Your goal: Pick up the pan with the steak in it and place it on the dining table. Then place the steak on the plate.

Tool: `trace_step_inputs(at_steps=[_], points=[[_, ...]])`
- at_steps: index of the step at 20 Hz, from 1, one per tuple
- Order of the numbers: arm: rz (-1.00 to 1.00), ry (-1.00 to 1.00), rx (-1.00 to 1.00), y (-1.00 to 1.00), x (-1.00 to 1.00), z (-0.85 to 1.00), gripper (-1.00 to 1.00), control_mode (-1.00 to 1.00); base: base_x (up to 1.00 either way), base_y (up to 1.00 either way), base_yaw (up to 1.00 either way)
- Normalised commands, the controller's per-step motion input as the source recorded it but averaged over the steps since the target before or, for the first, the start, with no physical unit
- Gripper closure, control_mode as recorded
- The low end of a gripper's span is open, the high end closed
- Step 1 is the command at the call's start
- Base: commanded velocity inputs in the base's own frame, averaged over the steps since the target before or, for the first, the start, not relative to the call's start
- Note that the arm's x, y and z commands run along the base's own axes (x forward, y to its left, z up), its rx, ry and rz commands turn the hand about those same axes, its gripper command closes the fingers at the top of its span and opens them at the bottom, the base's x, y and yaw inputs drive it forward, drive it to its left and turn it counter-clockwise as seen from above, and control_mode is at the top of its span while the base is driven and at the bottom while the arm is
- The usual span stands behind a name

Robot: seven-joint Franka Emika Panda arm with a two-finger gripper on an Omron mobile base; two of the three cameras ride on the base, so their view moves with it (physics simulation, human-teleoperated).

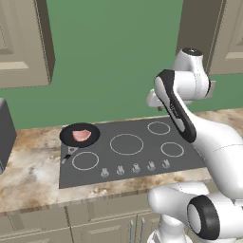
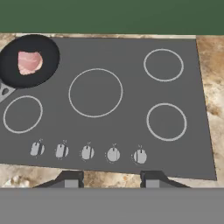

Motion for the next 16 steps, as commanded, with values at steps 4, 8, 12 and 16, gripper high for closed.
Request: trace_step_inputs(at_steps=[4,8,12,16], points=[[0.00,0.00,0.00,0.00,0.00,-0.01,-1.00,-1.00,0.00,0.00,0.00],[-0.01,0.00,0.02,0.18,-0.11,-0.03,-1.00,-1.00,0.00,0.00,0.00],[-0.09,0.00,-0.05,0.88,0.00,-0.19,-1.00,-1.00,0.00,0.00,0.00],[-0.09,0.00,-0.06,0.99,0.00,-0.25,-1.00,-1.00,0.00,0.00,0.00]])
